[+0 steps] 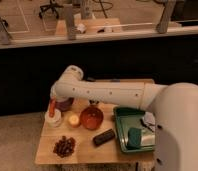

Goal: Place pepper in paper cup

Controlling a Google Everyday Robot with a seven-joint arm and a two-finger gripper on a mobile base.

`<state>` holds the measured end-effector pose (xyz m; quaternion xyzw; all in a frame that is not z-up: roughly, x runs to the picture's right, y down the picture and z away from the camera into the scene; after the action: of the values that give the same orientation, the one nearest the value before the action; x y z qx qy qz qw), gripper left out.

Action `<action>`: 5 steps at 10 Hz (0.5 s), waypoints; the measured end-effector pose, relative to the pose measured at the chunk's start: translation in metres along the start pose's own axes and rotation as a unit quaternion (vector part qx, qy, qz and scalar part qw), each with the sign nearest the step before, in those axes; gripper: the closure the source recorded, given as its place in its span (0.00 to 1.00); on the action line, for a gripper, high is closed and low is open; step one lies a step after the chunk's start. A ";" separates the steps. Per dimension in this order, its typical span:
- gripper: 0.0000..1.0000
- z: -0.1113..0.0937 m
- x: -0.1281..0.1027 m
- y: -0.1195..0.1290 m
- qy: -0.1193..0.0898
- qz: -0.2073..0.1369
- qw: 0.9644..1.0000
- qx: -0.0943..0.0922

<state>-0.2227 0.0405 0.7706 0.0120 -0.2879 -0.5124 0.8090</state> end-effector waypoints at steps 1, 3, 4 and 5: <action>0.49 0.000 0.000 0.001 0.001 0.000 1.000 0.001; 0.28 0.000 -0.001 0.002 0.003 0.000 1.000 0.001; 0.22 -0.001 -0.001 0.002 0.005 0.000 1.000 0.002; 0.20 -0.001 -0.001 0.002 0.006 0.001 1.000 0.002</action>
<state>-0.2204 0.0423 0.7698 0.0166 -0.2841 -0.5112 0.8110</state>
